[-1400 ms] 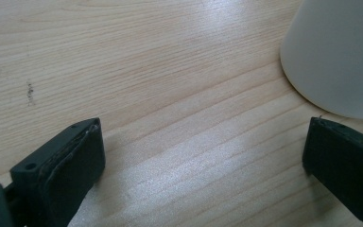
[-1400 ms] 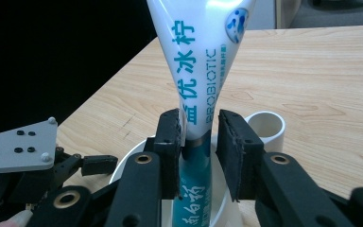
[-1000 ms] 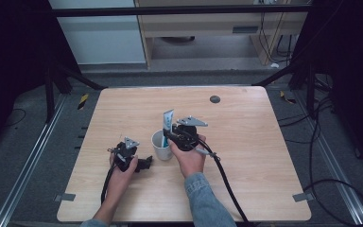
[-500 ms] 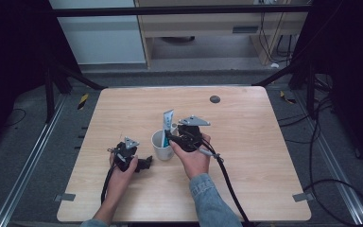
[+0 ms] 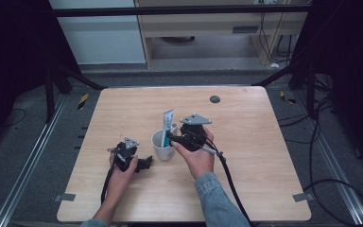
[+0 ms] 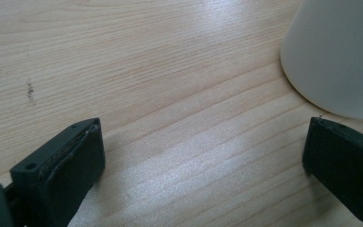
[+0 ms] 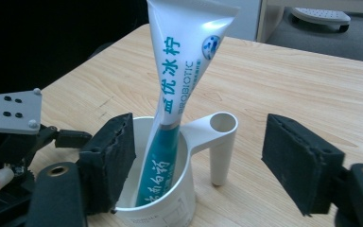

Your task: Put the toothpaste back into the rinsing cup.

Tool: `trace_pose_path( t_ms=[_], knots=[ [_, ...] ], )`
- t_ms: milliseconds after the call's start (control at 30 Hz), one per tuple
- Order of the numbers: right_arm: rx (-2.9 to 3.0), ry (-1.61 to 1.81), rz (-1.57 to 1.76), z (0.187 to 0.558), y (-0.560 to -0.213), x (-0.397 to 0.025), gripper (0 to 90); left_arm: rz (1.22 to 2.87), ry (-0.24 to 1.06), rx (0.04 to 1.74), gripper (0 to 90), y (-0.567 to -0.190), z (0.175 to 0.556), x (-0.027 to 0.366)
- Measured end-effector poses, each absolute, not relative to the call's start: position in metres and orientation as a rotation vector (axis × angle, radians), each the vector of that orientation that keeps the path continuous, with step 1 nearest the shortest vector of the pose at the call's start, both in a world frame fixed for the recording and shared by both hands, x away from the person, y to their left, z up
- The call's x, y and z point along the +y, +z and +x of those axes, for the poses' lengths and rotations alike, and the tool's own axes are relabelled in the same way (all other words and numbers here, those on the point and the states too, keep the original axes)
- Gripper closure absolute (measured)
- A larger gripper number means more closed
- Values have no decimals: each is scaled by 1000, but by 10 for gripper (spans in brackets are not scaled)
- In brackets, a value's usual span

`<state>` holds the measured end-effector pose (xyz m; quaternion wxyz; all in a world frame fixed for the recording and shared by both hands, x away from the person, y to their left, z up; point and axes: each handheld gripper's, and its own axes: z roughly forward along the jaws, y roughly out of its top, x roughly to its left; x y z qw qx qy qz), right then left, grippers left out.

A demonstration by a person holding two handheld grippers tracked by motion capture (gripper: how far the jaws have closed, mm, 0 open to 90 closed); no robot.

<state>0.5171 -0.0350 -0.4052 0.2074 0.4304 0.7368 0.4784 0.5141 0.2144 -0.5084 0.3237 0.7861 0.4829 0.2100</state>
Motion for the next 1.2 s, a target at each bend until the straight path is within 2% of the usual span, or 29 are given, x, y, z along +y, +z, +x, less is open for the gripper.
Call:
trace_pose_path(
  t_ms=[600,1200],
  knots=[
    [2091,1239,1202,519,-399,-51,159,2067,551,1266,0,-508,514,214],
    [2090,1187,1249,518,-393,-74,126,2067,551,1266,0,-508,514,214]
  ],
)
